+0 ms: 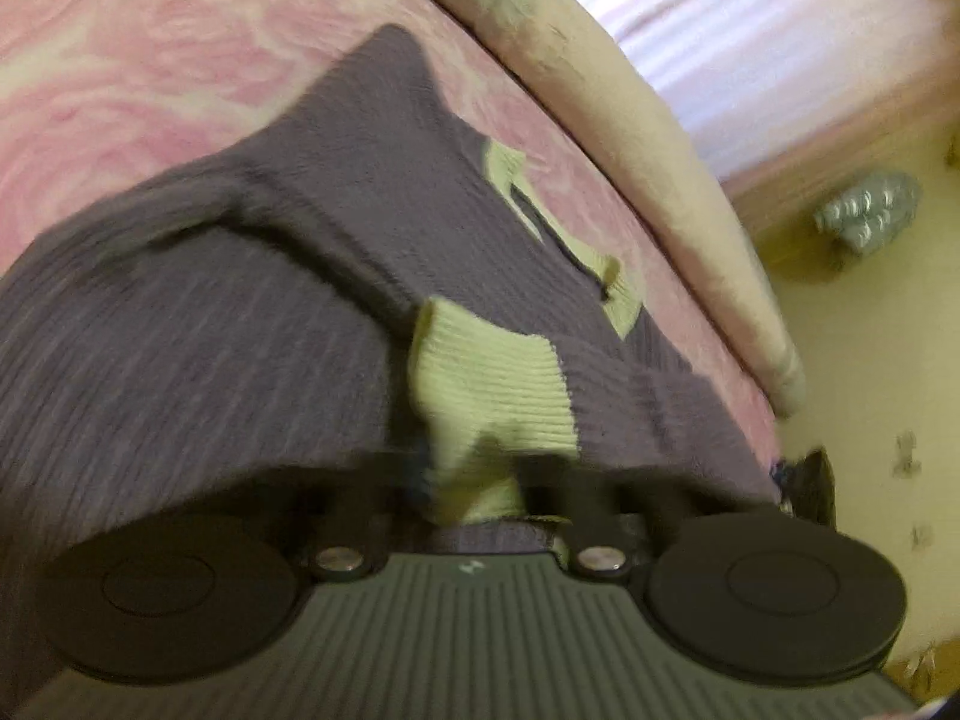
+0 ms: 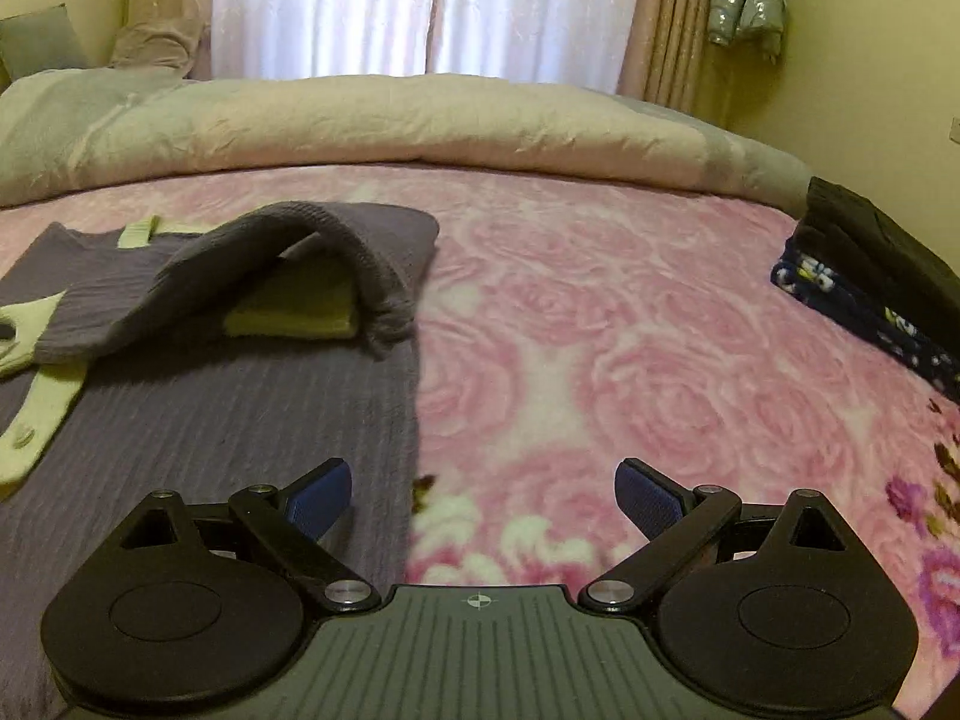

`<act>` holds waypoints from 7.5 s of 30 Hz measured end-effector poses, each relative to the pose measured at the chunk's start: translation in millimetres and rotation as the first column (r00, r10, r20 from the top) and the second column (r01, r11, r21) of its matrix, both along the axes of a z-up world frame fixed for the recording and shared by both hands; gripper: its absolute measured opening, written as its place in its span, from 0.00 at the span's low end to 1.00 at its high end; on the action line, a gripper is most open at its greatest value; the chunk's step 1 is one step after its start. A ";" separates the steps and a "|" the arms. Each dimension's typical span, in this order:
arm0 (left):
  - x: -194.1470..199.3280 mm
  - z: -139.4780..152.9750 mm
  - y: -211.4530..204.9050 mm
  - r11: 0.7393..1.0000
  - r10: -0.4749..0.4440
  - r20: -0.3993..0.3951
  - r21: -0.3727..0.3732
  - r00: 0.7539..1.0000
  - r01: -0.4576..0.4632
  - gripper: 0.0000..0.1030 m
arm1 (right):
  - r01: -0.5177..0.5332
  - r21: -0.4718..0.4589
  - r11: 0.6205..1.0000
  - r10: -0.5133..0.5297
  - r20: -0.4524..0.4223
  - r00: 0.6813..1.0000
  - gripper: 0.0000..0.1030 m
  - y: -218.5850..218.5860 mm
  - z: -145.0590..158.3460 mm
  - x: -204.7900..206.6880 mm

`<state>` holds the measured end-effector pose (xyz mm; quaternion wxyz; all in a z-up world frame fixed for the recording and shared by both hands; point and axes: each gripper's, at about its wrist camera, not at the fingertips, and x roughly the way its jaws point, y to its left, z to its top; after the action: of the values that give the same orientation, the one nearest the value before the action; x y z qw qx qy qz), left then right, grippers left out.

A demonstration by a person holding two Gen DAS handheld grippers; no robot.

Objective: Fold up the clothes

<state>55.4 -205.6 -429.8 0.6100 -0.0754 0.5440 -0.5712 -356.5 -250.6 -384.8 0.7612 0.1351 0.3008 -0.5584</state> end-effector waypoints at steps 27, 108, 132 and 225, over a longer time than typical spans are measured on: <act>57.9 13.8 -28.4 0.998 -0.052 0.502 0.010 0.864 0.054 0.10 | -0.293 -0.080 0.953 0.281 -0.134 0.951 0.33 -74.5 -15.6 55.7; -39.9 8.2 124.2 0.973 -0.230 0.607 0.153 0.761 0.172 0.15 | -0.134 0.226 0.965 0.121 0.071 0.990 0.33 35.5 -15.4 21.2; -119.8 136.8 279.9 0.980 -0.155 0.629 0.193 0.762 0.040 0.39 | -0.013 0.213 0.977 -0.023 0.165 0.986 0.96 219.8 94.4 -9.9; 45.1 6.5 230.2 0.993 0.052 0.162 0.095 0.985 -0.068 0.34 | -0.160 0.477 0.864 -0.361 0.810 0.462 0.72 85.9 -38.7 -139.7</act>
<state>100.5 24.6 -423.3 0.6716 -0.0155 0.5189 -0.5287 -496.2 -164.7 -423.6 0.7080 0.6091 -0.0130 -0.3571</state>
